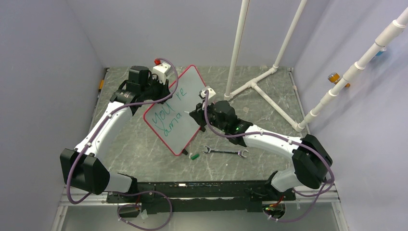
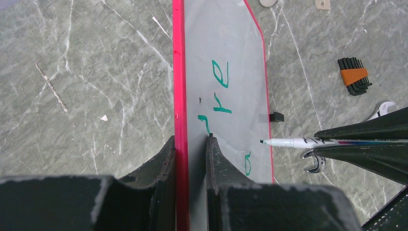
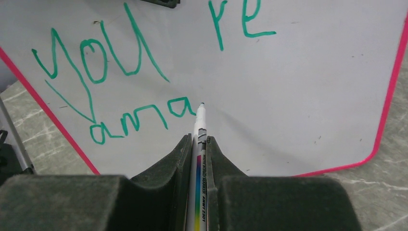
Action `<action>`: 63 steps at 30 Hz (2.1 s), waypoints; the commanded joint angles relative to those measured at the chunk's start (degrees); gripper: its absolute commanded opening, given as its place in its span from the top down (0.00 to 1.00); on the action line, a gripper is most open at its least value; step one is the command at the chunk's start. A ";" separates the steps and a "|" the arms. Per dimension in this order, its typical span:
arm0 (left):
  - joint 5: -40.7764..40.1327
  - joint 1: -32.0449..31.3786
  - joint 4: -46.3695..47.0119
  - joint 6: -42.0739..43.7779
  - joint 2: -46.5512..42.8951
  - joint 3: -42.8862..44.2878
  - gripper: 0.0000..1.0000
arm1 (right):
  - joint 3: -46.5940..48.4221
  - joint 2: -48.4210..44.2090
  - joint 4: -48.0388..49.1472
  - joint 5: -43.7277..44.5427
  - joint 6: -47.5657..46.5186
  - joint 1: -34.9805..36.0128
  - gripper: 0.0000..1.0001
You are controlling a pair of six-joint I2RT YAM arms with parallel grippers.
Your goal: Write a sentence on the whiteboard
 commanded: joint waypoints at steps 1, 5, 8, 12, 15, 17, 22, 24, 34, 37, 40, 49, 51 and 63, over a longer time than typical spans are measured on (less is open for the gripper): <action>-9.87 0.54 -6.92 11.21 1.75 -0.33 1.00 | 2.42 0.66 4.57 -3.23 1.30 -0.06 1.00; -9.94 0.54 -6.93 11.29 1.85 -0.28 1.00 | 2.78 1.51 5.05 -3.63 1.66 -0.10 1.00; -9.87 0.54 -6.84 11.28 1.68 -0.45 1.00 | 3.03 2.10 5.33 -3.89 1.67 -0.09 1.00; -9.97 0.54 -6.86 11.25 1.61 -0.59 1.00 | 3.35 2.96 5.68 -3.72 1.63 -0.18 1.00; -9.90 0.55 -6.82 11.28 1.61 -0.59 1.00 | 3.61 3.69 5.87 -3.68 1.67 -0.21 1.00; -9.87 0.54 -6.80 11.26 1.67 -0.59 1.00 | 3.66 4.06 6.04 -3.43 1.57 -0.32 1.00; -9.88 0.54 -6.87 11.26 1.62 -0.62 1.00 | 3.34 4.61 6.21 -2.72 1.79 -1.15 1.00; -9.89 0.54 -6.87 11.30 1.74 -0.59 1.00 | 3.31 4.67 6.13 -2.52 1.77 -1.56 1.00; -9.86 0.53 -6.85 11.29 1.68 -0.59 1.00 | 4.01 4.75 5.56 -2.37 1.59 -3.46 1.00; -9.87 0.53 -6.86 11.30 1.68 -0.59 1.00 | 3.70 4.63 5.62 -3.47 1.74 -3.49 1.00; -10.00 0.53 -6.94 11.30 1.69 -0.59 1.00 | 3.13 4.42 5.70 -4.91 2.18 -3.52 1.00; -10.04 0.53 -7.02 11.31 1.68 -0.48 1.00 | 0.94 3.89 5.69 -7.02 3.76 -3.33 1.00; -10.04 0.46 -6.97 11.25 1.59 -0.58 1.00 | 0.47 3.83 5.73 -7.13 4.15 -3.24 1.00; -9.96 0.46 -7.06 11.26 1.63 -0.50 1.00 | -2.33 3.42 6.30 -7.49 5.50 -1.56 1.00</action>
